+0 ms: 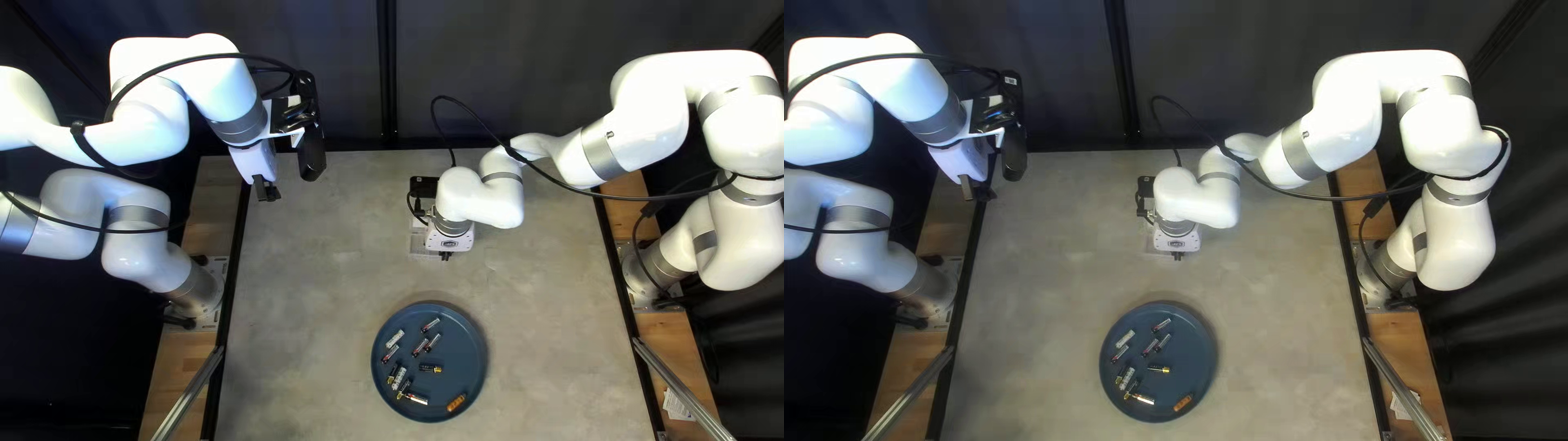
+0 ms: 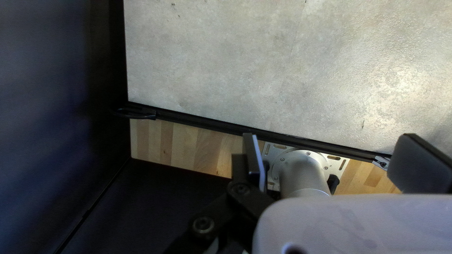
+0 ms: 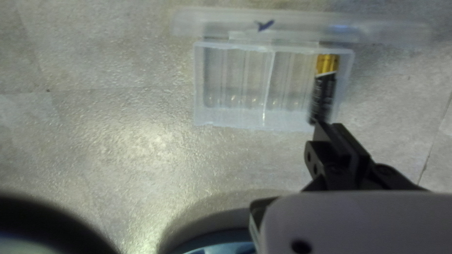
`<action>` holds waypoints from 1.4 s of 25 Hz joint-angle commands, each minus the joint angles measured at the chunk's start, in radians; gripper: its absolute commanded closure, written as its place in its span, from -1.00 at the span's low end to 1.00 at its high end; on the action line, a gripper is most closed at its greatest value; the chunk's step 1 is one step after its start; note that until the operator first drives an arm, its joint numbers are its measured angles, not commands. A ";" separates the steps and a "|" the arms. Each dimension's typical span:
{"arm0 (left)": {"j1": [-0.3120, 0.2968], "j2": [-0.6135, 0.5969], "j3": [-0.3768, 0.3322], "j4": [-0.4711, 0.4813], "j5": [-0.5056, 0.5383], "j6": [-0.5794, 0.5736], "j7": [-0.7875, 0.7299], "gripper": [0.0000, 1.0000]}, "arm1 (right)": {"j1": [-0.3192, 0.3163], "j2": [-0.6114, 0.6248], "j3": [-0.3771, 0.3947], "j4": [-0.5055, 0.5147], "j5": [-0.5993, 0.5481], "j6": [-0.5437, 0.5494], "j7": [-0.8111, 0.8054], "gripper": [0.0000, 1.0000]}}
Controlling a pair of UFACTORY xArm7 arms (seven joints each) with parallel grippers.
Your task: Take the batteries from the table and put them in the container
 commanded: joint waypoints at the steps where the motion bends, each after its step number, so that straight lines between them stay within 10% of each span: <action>1: 0.000 0.000 0.000 0.000 0.000 0.000 0.000 -1.00 | 0.015 -0.033 0.005 -0.014 -0.013 0.008 0.019 1.00; 12: 0.000 0.000 0.000 0.000 0.000 0.000 0.000 -1.00 | 0.148 -0.062 0.134 0.068 -0.059 0.106 -0.055 0.92; 13: 0.000 0.000 0.000 0.000 0.000 0.000 0.000 -1.00 | 0.151 -0.064 0.142 0.072 -0.059 0.107 -0.080 -0.88; 14: 0.000 0.000 0.000 0.000 0.000 0.000 0.000 -1.00 | 0.151 -0.065 0.145 0.072 -0.059 0.106 -0.093 -1.00; 35: 0.000 0.000 0.000 0.000 0.000 0.000 0.000 -1.00 | 0.201 -0.002 0.189 0.105 -0.142 0.065 -0.223 -1.00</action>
